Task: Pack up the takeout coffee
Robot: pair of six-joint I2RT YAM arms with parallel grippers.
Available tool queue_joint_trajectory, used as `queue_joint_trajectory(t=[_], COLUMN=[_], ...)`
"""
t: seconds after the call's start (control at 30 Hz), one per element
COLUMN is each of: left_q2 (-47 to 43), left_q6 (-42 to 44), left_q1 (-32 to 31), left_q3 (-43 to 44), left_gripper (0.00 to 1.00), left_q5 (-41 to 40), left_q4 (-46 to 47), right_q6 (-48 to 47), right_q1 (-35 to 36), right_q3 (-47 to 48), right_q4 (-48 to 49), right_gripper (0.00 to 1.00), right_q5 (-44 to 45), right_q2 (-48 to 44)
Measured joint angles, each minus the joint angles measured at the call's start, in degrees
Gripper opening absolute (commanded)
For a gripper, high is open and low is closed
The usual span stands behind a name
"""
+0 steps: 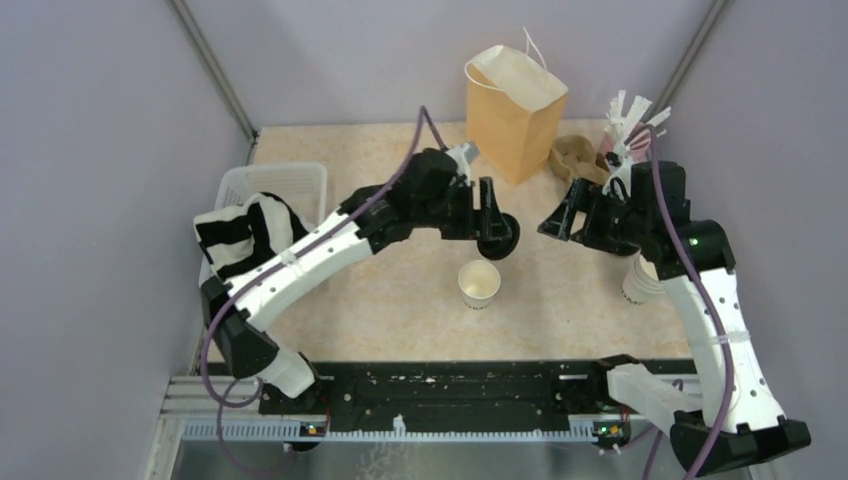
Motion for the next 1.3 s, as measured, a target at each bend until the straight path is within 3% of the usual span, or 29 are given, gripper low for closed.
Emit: queue_joint_trajectory(t=[0.2, 0.5, 1.3], left_q2=[11.0, 17.0, 21.9], left_q6=[9.1, 15.5, 18.9], left_q1=[-6.9, -12.7, -13.3], left_q3=[6.7, 11.1, 9.7], left_gripper=[0.65, 0.67, 0.74], left_q5=[-12.0, -22.8, -26.6], left_q4=[-11.8, -21.1, -22.7], right_q6=[-4.9, -5.5, -5.5], right_q1=[0.0, 0.0, 0.0], right_q3=[0.4, -2.9, -5.3], right_q4=[-7.1, -8.5, -7.0], right_gripper=[0.81, 0.81, 0.81], right_q5=[7.8, 9.3, 7.4], right_q2=[-4.9, -7.6, -7.7])
